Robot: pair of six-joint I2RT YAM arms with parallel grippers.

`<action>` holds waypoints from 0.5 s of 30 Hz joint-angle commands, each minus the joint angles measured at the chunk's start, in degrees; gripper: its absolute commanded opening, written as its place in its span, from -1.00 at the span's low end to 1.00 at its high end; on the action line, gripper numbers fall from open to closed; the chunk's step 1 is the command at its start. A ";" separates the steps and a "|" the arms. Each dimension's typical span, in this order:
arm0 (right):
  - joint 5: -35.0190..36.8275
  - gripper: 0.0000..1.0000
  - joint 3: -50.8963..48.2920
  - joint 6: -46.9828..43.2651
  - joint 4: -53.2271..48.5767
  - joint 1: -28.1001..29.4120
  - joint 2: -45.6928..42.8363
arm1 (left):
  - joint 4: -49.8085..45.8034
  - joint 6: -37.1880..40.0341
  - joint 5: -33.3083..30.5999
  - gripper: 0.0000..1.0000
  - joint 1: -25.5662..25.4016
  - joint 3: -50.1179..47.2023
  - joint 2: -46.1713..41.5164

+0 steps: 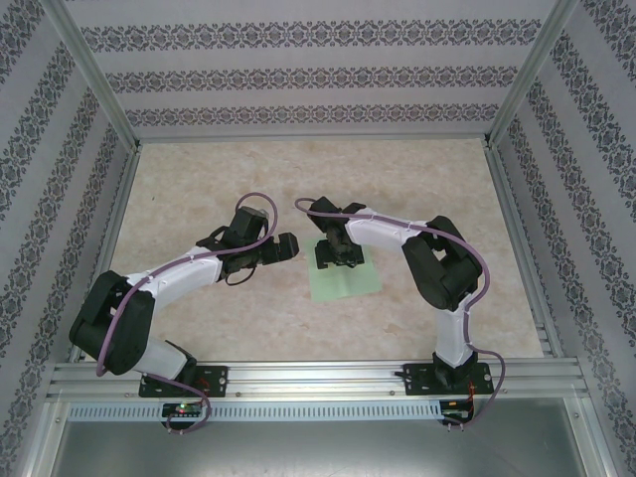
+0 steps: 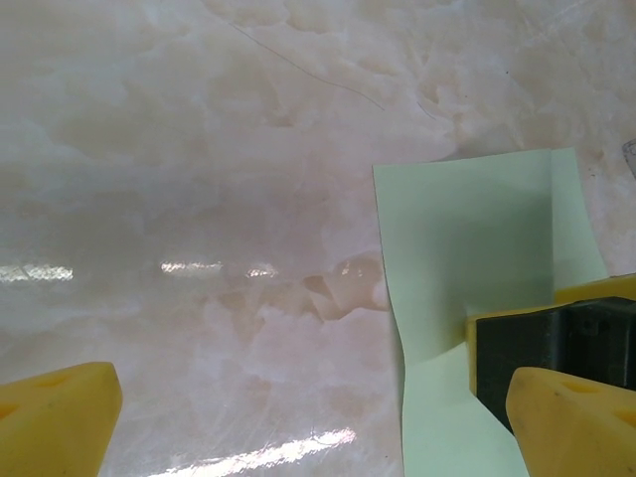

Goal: Fold a paper plane with a square sheet of paper (pick it up from the middle)
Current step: Fold the square sheet of paper in half at the center of the table.

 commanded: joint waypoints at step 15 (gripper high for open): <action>-5.62 -0.15 -4.04 4.94 6.77 -1.68 -12.42 | -0.54 0.51 -2.04 1.00 -0.35 0.48 -3.96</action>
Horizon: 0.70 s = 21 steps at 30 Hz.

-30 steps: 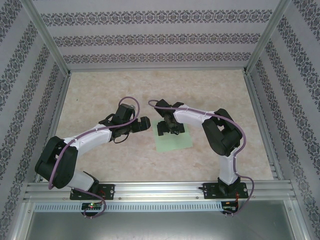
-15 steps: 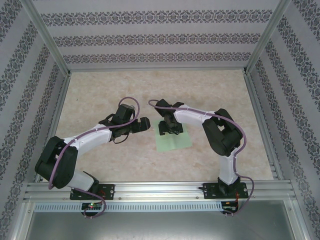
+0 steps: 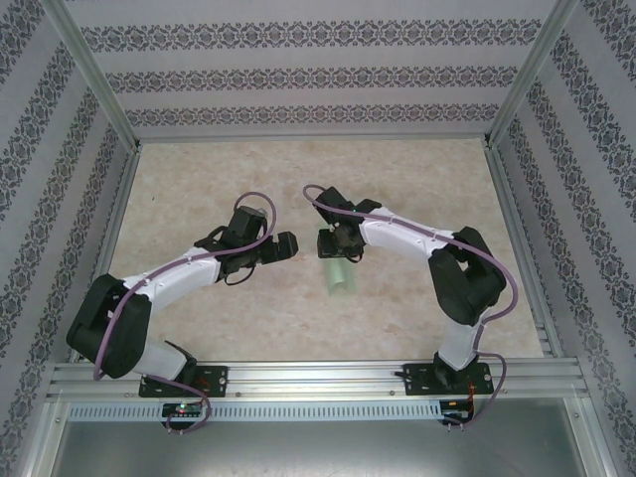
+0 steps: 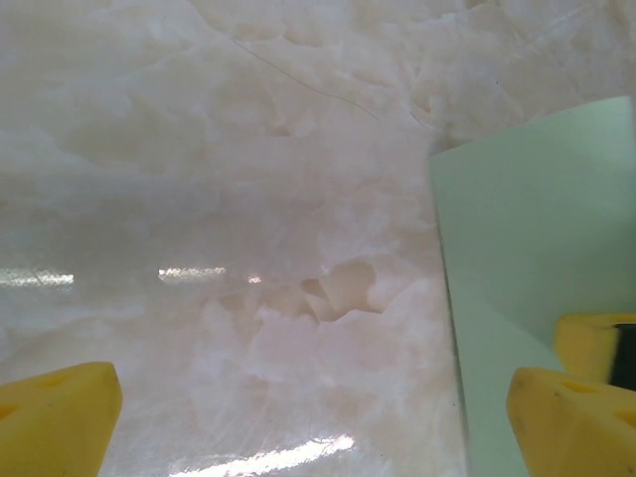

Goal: Fold a paper plane with a square sheet of paper (pick it up from the middle)
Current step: Fold the square sheet of paper in half at the center of the table.

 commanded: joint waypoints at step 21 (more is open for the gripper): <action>-18.67 -0.10 -20.62 27.32 41.50 -4.58 -5.90 | -0.24 0.64 -0.92 1.00 -0.35 0.54 -7.13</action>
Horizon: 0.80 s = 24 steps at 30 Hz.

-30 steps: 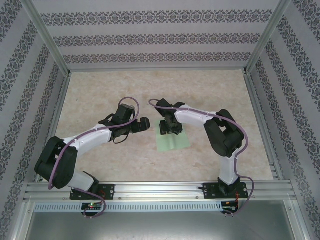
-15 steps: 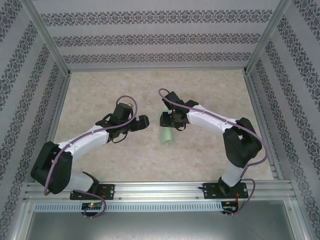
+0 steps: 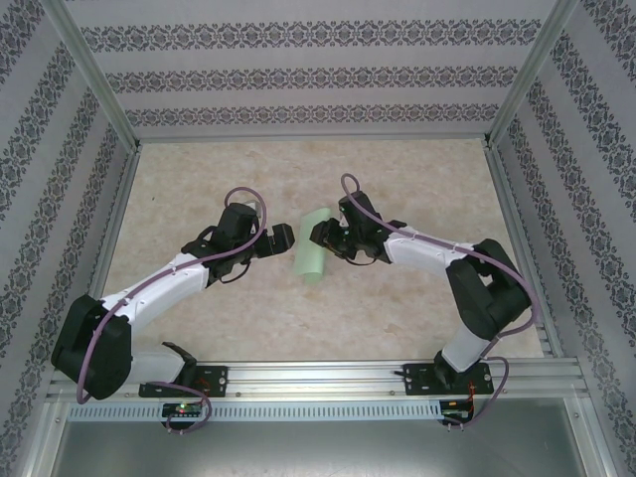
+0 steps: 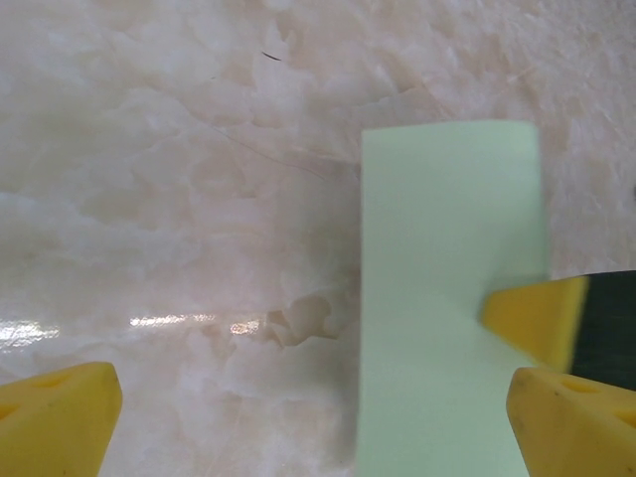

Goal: Fold a paper plane with a square sheet of paper (pick it up from the middle)
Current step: Fold the square sheet of paper in half at the center of the table.

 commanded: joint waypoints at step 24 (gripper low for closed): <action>10.11 0.36 -0.27 -9.36 -16.58 -2.41 -1.43 | 1.15 2.18 6.04 0.99 -0.46 3.24 4.68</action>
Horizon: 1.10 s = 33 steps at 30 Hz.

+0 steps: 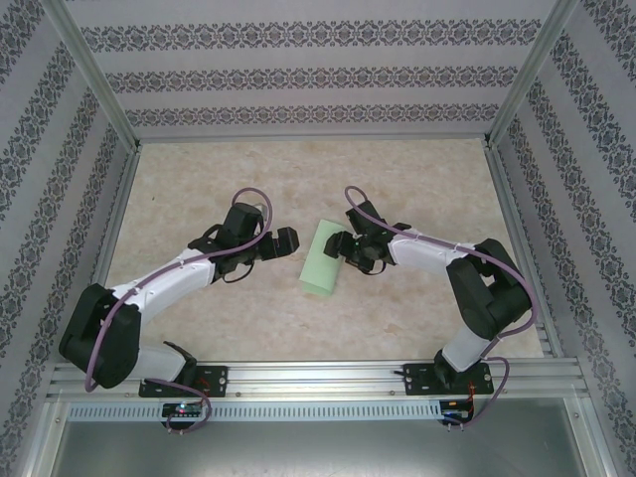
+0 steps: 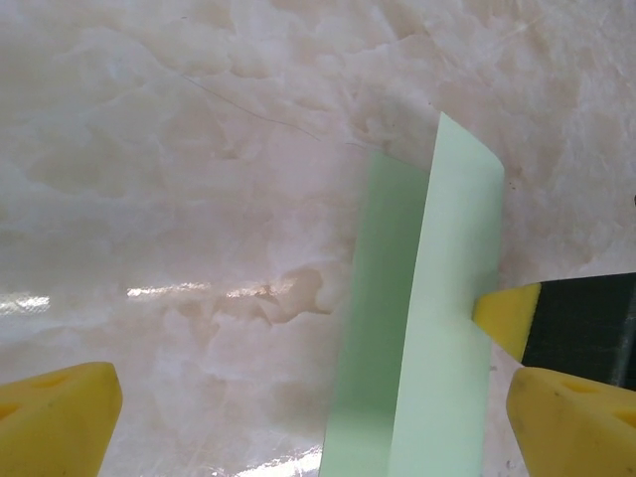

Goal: Fold a paper plane with a square sheet of paper (pick it up from the middle)
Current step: Fold the square sheet of paper in half at the center of the table.

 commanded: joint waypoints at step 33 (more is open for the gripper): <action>4.09 0.45 7.38 -4.03 -6.21 2.36 8.22 | 0.67 2.90 2.09 0.86 -1.34 2.87 2.92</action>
